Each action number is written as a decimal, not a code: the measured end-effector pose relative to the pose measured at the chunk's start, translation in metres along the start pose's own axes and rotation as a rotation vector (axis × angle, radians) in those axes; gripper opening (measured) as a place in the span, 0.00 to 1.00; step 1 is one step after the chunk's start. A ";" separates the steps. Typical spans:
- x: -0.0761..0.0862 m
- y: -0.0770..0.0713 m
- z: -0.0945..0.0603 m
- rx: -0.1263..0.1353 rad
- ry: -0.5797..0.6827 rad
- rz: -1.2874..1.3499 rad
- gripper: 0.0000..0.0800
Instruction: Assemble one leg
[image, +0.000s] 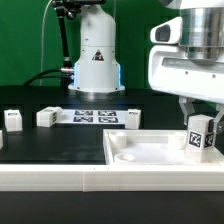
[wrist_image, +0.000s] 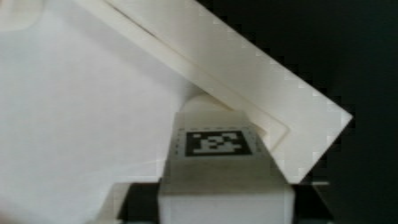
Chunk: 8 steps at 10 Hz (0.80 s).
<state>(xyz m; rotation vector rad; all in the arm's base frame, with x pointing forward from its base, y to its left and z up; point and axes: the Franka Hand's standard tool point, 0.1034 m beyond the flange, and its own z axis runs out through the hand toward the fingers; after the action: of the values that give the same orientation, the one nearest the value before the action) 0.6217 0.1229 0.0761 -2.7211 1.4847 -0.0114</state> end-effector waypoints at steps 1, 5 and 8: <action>0.000 0.000 0.000 0.001 -0.003 0.019 0.37; 0.000 0.000 0.000 0.007 -0.014 0.030 0.64; 0.000 0.000 0.000 0.008 -0.013 -0.195 0.80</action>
Offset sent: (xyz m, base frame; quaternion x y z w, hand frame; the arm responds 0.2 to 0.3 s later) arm 0.0000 0.0000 0.0000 0.0000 0.0000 0.0000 1.0000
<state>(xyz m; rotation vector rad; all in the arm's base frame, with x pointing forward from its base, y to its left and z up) 0.6217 0.1227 0.0760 -2.8414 1.2079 -0.0063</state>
